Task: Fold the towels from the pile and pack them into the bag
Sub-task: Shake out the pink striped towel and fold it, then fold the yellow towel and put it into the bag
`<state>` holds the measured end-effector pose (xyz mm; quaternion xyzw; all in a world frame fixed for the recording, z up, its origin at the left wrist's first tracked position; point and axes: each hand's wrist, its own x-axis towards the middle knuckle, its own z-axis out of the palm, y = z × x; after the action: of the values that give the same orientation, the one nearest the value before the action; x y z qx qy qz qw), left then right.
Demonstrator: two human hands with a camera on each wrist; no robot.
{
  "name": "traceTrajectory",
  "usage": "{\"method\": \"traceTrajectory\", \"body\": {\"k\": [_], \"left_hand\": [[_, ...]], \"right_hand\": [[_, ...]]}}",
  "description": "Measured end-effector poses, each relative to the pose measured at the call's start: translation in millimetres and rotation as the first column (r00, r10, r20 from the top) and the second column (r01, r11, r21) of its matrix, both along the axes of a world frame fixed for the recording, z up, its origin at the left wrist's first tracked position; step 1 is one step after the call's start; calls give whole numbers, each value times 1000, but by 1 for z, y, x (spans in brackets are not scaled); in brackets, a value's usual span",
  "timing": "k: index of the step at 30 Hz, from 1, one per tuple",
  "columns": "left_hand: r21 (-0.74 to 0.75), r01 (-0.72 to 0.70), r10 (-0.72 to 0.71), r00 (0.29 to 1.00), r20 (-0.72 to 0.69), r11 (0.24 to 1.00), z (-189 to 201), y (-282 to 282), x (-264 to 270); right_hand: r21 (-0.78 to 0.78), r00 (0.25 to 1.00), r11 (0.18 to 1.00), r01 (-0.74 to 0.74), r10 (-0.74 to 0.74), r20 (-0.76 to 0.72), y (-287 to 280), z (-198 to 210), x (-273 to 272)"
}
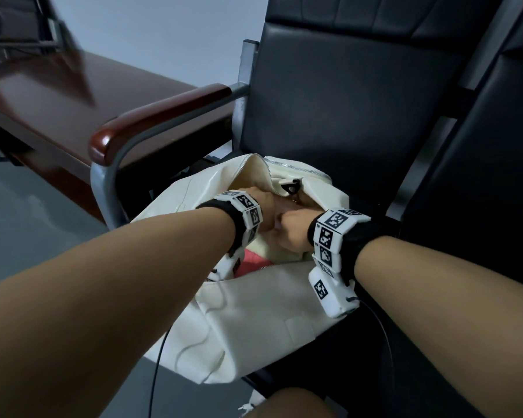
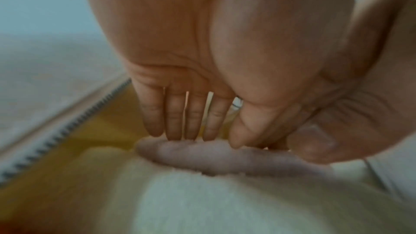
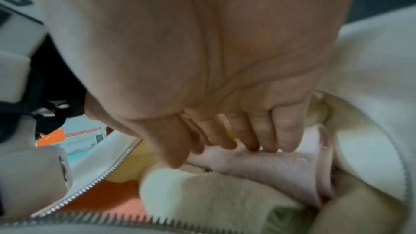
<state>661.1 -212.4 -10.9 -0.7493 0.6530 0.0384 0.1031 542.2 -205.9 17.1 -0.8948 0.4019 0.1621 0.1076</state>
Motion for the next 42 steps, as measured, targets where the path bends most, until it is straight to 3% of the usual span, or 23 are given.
{"method": "traceTrajectory", "body": {"k": [4,12,17,23,27,33,37,42], "left_hand": [[-44,-34,31,997,-65,998,19,15,-6],[-214,-64,27,985,-168,975,104,59,-35],[-245,18,-72,975,-211,969,135,77,-84],[-226,217,-261,947,-186,950,153,87,-182],[-174,397,-429,873,-230,901,152,95,-275],[-131,605,-612,728,-309,786,139,119,-422],[-101,687,-670,650,-358,720,118,131,-503],[-87,731,-693,593,-411,677,81,139,-581]], "right_hand": [[-38,999,999,11,-9,43,15,22,-7],[-199,987,971,129,-107,121,49,86,-52],[-248,969,946,209,-165,185,77,114,-100],[-258,927,896,362,-318,196,118,127,-193],[-229,849,819,526,-491,194,151,120,-279],[-206,665,633,746,-715,215,193,91,-411],[-192,528,492,849,-802,278,211,68,-480],[-223,425,373,901,-863,272,228,47,-550]]}}
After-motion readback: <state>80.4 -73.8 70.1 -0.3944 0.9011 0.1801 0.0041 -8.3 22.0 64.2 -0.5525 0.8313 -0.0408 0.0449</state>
